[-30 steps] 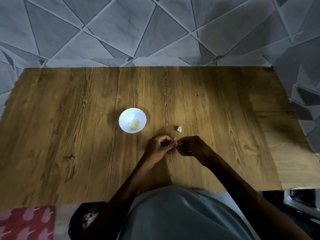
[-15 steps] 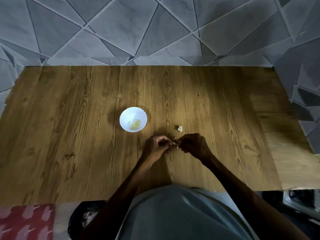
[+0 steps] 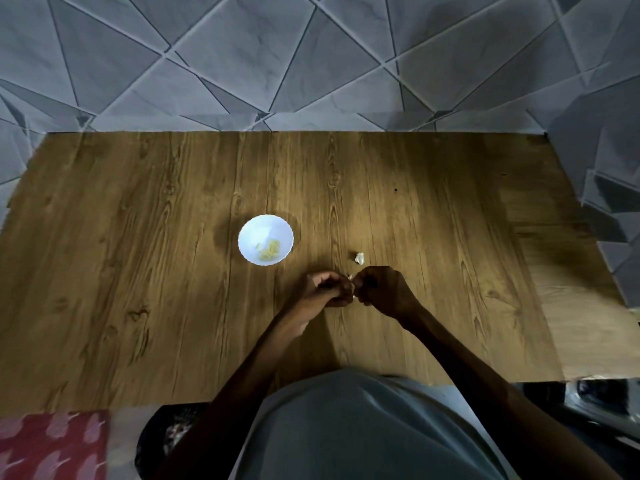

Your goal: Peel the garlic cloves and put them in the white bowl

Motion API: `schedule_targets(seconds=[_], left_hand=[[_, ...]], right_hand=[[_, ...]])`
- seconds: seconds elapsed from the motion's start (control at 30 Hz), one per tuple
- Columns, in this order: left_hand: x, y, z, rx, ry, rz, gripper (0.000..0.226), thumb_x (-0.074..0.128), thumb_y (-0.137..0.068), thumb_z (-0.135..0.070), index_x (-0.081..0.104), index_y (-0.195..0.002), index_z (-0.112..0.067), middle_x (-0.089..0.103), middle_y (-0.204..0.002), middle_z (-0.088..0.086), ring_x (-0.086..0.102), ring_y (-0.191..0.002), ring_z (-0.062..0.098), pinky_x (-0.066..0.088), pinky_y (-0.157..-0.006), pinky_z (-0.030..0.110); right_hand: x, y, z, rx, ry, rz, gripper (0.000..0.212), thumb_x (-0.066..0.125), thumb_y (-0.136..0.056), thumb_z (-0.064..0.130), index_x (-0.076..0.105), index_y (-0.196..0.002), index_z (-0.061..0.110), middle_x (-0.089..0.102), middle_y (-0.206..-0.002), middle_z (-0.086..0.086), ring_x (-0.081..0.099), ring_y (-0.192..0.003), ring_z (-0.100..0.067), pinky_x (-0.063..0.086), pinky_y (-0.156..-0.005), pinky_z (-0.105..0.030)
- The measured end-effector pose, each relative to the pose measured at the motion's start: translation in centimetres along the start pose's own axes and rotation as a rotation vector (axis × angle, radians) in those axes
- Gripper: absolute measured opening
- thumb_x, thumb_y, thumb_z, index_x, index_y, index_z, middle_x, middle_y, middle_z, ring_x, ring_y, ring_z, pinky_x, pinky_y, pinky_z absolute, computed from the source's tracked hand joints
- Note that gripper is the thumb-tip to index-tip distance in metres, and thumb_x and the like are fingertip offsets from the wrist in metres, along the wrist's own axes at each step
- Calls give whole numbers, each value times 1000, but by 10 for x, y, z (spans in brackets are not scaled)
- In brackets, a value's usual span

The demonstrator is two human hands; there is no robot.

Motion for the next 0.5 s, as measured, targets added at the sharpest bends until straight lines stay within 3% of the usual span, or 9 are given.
schedule_targets(seconds=[0.07, 0.23, 0.43, 0.5], left_hand=[[3, 0, -1, -16, 41, 1, 15, 59, -92, 1, 64, -105, 6, 70, -87, 8, 70, -75, 12, 56, -70, 20], [5, 0, 1, -18, 126, 30, 10, 59, -93, -2, 66, -100, 0, 71, -90, 8, 70, -82, 14, 57, -76, 23], [1, 1, -1, 33, 155, 12, 14, 60, -93, -3, 64, -104, 5, 70, -90, 12, 70, -80, 15, 55, -74, 23], [-1, 0, -1, 43, 163, -5, 11, 61, -92, -4, 66, -101, 2, 70, -89, 14, 69, -80, 17, 55, -74, 24]], right_hand=[[2, 0, 1, 13, 36, -4, 18, 55, -92, -6, 60, -89, 11, 59, -73, 8, 59, -64, -4, 48, -60, -14], [5, -2, 0, 47, 64, -30, 21, 48, -94, -5, 57, -88, 12, 53, -75, 13, 60, -77, -13, 53, -74, -32], [-7, 6, 0, -27, -97, -80, 16, 58, -92, -6, 66, -88, 8, 68, -77, -2, 69, -70, -16, 59, -65, -29], [-10, 8, 2, -99, -88, -96, 14, 63, -89, -5, 70, -90, 7, 70, -79, 1, 70, -71, -11, 59, -65, -26]])
Point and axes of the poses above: each hand's wrist, its own y-axis away from the middle knuckle, its own x-axis out of the palm, z = x × y, the point moved 4 cm from there along -y, towards the middle knuckle
